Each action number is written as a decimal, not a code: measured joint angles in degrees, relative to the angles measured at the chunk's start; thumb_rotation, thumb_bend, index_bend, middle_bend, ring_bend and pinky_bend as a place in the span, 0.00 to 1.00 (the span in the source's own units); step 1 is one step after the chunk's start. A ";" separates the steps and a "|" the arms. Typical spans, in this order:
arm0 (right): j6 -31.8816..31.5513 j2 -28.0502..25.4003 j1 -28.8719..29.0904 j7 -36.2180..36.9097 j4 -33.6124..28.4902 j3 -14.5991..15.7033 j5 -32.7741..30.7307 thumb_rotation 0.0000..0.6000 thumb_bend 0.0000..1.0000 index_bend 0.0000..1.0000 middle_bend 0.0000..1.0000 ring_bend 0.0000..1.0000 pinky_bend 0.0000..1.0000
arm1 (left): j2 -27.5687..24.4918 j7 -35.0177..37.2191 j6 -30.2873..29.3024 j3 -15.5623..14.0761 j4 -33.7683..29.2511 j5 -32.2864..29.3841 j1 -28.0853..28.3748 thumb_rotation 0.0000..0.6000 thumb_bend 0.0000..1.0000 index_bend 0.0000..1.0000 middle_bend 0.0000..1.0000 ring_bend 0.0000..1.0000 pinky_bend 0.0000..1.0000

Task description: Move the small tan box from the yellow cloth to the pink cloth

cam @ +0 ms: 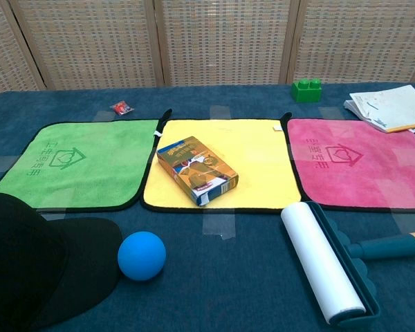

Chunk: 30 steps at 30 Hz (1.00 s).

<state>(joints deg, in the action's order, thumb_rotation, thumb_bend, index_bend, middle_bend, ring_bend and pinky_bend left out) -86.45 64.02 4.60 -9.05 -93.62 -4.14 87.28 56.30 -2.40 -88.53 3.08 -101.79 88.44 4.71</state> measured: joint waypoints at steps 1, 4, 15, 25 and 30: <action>0.13 0.17 0.14 -0.06 0.12 0.04 0.19 1.00 0.00 0.00 0.00 0.00 0.00 | 0.02 0.16 -0.08 -0.01 0.07 0.06 -0.05 1.00 0.00 0.00 0.00 0.00 0.00; 0.92 0.47 0.92 0.48 0.30 0.08 0.97 1.00 0.12 0.00 0.00 0.00 0.00 | 0.04 0.71 -0.26 0.12 0.45 -0.12 -0.13 1.00 0.00 0.00 0.00 0.00 0.00; 14.21 -1.93 13.65 0.53 -2.48 -2.75 5.73 1.00 1.00 0.25 0.12 0.04 0.04 | 1.07 0.71 2.69 1.52 1.66 -4.21 1.22 1.00 0.00 0.00 0.00 0.00 0.00; 36.05 2.15 35.76 5.33 0.82 -5.38 11.28 1.00 1.00 0.32 0.17 0.12 0.14 | 2.57 -2.13 7.91 3.36 2.95 -10.25 3.91 1.00 0.00 0.00 0.00 0.00 0.00; 40.14 10.78 45.81 9.35 9.03 -5.55 15.76 1.00 1.00 0.30 0.17 0.12 0.14 | 3.31 -3.30 9.14 4.03 3.59 -12.44 4.78 1.00 0.00 0.00 0.00 0.00 0.00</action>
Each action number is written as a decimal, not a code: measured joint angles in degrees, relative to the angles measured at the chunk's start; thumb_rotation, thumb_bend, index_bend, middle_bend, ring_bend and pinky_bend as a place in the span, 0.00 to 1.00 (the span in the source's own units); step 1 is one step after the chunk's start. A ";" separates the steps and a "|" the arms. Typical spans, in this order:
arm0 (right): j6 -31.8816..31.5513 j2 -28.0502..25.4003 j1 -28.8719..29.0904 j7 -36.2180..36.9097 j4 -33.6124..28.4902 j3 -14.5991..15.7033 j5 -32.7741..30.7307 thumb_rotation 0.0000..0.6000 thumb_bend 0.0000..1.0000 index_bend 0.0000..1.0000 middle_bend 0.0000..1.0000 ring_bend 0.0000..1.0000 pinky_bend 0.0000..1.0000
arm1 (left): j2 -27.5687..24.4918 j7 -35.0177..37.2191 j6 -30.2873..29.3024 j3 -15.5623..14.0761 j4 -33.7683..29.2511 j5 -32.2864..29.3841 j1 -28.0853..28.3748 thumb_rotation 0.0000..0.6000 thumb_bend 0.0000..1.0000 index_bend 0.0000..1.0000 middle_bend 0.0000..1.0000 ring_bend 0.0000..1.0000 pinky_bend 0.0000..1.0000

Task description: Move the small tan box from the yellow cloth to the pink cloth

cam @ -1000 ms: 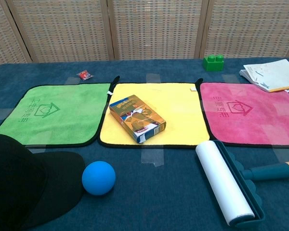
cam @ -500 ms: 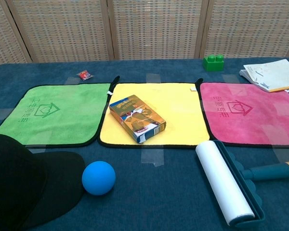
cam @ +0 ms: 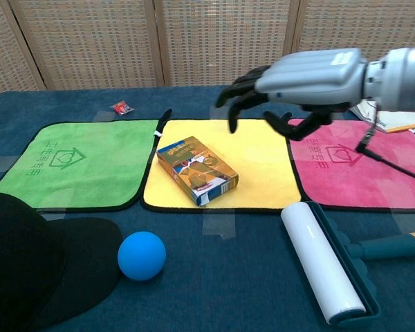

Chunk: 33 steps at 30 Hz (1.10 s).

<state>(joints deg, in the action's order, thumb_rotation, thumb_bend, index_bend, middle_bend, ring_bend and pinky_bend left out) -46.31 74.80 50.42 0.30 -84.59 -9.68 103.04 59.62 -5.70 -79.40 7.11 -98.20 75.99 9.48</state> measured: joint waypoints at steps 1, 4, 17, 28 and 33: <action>0.35 2.10 2.05 1.35 2.20 0.14 1.04 1.00 1.00 0.30 0.18 0.12 0.14 | 0.10 -0.11 0.16 0.11 0.11 -0.40 0.10 1.00 0.00 0.00 0.00 0.00 0.00; 1.31 7.38 6.63 4.71 7.74 0.74 2.85 1.00 1.00 0.30 0.18 0.12 0.15 | 0.39 -0.32 0.71 0.43 0.60 -1.60 0.36 1.00 0.00 0.00 0.00 0.00 0.00; 2.56 23.26 16.06 9.48 27.48 6.21 5.77 1.00 1.00 0.31 0.20 0.14 0.15 | 1.09 -1.20 3.35 1.36 2.43 -5.36 1.76 1.00 0.00 0.00 0.00 0.00 0.00; 3.73 28.68 18.38 9.83 37.94 7.77 2.46 1.00 1.00 0.33 0.20 0.14 0.15 | 1.35 -0.99 4.39 1.73 3.19 -6.64 2.45 1.00 0.00 0.00 0.00 0.00 0.00; 3.20 29.89 18.48 7.78 40.96 9.09 2.49 1.00 1.00 0.36 0.23 0.15 0.15 | 1.53 -1.04 4.97 1.80 3.40 -6.99 2.90 1.00 0.00 0.00 0.00 0.00 0.00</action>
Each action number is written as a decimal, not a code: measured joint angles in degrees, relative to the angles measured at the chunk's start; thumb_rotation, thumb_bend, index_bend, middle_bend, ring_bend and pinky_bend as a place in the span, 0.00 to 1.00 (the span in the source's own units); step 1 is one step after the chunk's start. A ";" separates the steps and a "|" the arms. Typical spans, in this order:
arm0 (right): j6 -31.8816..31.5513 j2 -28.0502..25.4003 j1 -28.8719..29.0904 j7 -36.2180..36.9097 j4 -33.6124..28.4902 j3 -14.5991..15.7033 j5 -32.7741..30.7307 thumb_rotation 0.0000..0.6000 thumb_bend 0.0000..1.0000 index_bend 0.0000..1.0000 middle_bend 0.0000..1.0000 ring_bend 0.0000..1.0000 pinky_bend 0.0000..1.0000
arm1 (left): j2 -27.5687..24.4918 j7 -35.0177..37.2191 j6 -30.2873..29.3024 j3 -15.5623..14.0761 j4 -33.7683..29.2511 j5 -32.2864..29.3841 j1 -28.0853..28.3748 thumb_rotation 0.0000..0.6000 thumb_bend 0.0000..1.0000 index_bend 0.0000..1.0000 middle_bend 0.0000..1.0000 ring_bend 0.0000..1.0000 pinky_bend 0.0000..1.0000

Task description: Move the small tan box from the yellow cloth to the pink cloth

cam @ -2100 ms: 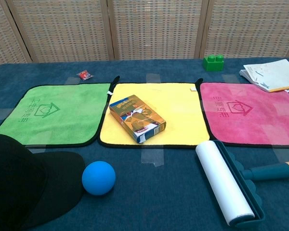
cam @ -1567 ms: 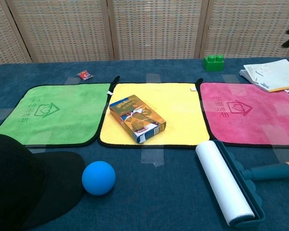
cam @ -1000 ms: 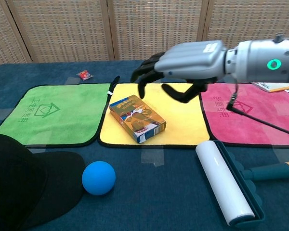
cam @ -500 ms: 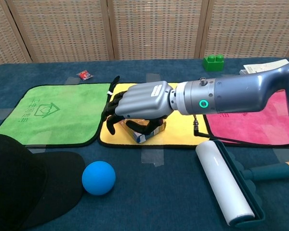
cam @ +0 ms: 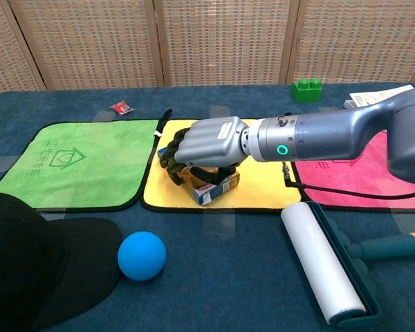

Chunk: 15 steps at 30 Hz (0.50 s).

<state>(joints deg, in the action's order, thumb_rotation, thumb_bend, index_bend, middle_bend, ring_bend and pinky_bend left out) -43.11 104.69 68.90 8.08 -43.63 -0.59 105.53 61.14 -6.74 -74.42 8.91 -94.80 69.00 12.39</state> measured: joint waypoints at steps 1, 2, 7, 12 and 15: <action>-0.24 0.41 -0.05 -1.14 0.98 0.27 -0.03 1.00 1.00 0.37 0.24 0.15 0.15 | 0.01 0.00 0.00 0.00 0.00 -0.01 0.01 1.00 0.00 0.00 0.00 0.00 0.00; -0.36 0.69 -0.11 -1.97 1.69 0.46 -0.13 1.00 1.00 0.38 0.24 0.16 0.15 | 0.01 0.01 0.00 -0.01 -0.01 -0.03 0.02 1.00 0.00 0.00 0.00 0.00 0.00; 0.01 0.34 -0.71 -4.08 2.59 1.26 -1.90 1.00 1.00 0.43 0.30 0.22 0.17 | 0.06 0.11 -0.29 -0.11 0.00 0.15 0.00 1.00 0.00 0.00 0.00 0.00 0.00; 1.11 -1.99 -1.42 -4.92 1.03 1.71 -3.73 1.00 1.00 0.43 0.30 0.24 0.19 | -0.04 0.15 -0.61 -0.26 -0.32 0.49 -0.08 1.00 0.00 0.00 0.00 0.00 0.00; 2.27 -3.32 -1.98 -5.75 -0.32 1.62 -5.42 1.00 1.00 0.43 0.31 0.24 0.19 | -0.11 0.21 -0.83 -0.43 -0.61 0.87 -0.15 1.00 0.00 0.00 0.00 0.00 0.00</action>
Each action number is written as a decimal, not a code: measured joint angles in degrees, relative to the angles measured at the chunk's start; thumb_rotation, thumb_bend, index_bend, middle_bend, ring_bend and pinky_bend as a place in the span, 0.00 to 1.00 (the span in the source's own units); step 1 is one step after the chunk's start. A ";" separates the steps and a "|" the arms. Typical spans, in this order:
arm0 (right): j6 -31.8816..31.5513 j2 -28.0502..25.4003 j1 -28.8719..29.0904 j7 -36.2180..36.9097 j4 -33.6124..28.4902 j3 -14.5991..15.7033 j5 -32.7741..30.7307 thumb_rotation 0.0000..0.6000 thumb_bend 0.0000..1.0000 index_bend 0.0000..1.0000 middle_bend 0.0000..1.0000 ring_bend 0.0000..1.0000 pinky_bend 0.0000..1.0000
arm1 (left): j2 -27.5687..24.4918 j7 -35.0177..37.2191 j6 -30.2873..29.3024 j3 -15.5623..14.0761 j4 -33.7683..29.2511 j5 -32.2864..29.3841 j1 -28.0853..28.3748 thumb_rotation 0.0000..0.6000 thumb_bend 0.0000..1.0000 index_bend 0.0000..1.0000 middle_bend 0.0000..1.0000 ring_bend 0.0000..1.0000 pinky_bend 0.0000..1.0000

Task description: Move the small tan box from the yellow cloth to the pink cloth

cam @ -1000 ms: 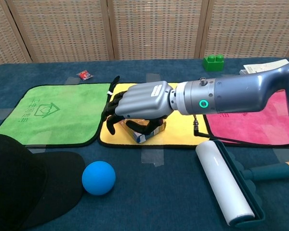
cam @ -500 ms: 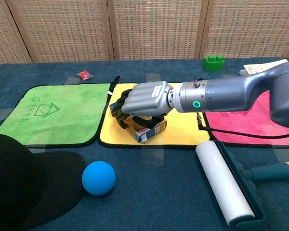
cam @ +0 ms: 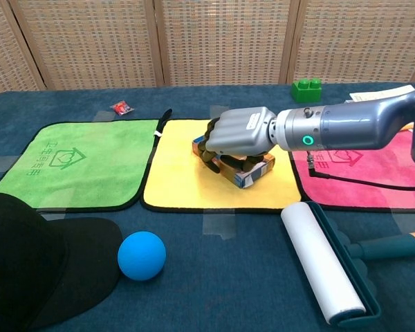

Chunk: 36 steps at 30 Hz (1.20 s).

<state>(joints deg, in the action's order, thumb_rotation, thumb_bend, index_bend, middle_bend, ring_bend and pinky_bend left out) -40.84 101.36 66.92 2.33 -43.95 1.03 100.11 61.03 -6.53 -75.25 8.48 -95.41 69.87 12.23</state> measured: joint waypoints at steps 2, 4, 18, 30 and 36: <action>1.19 -0.93 -0.36 -0.70 -1.02 -0.29 -1.48 1.00 1.00 0.44 0.31 0.25 0.20 | -0.13 -0.01 -0.02 0.06 -0.10 0.07 0.09 1.00 0.00 0.00 0.00 0.00 0.00; 2.50 -1.98 -0.78 -1.31 -2.29 -0.80 -3.32 1.00 1.00 0.45 0.33 0.26 0.21 | -0.38 0.01 0.01 0.06 -0.36 0.14 0.12 1.00 0.00 0.00 0.00 0.00 0.00; 6.79 -8.59 -4.14 -7.31 -9.14 -3.43 -12.48 1.00 1.00 0.48 0.36 0.31 0.23 | -0.75 0.21 -0.97 -0.40 -1.20 1.14 -0.27 1.00 0.00 0.00 0.00 0.00 0.00; 8.22 -12.96 -7.62 -13.70 -12.34 -3.31 -18.43 1.00 1.00 0.49 0.37 0.32 0.26 | -1.25 0.74 -2.06 -0.79 -2.00 2.32 -0.83 1.00 0.00 0.00 0.00 0.00 0.00; 9.71 -16.16 -9.57 -16.18 -15.01 -3.04 -22.23 1.00 1.00 0.50 0.38 0.33 0.27 | -1.46 1.05 -2.64 -1.00 -2.39 3.04 -1.12 1.00 0.00 0.00 0.00 0.00 0.00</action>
<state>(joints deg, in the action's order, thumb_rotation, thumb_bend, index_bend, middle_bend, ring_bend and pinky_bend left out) -31.13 85.20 57.35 -13.85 -58.96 -2.00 77.87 59.57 -5.48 -77.88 7.48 -97.79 72.91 11.11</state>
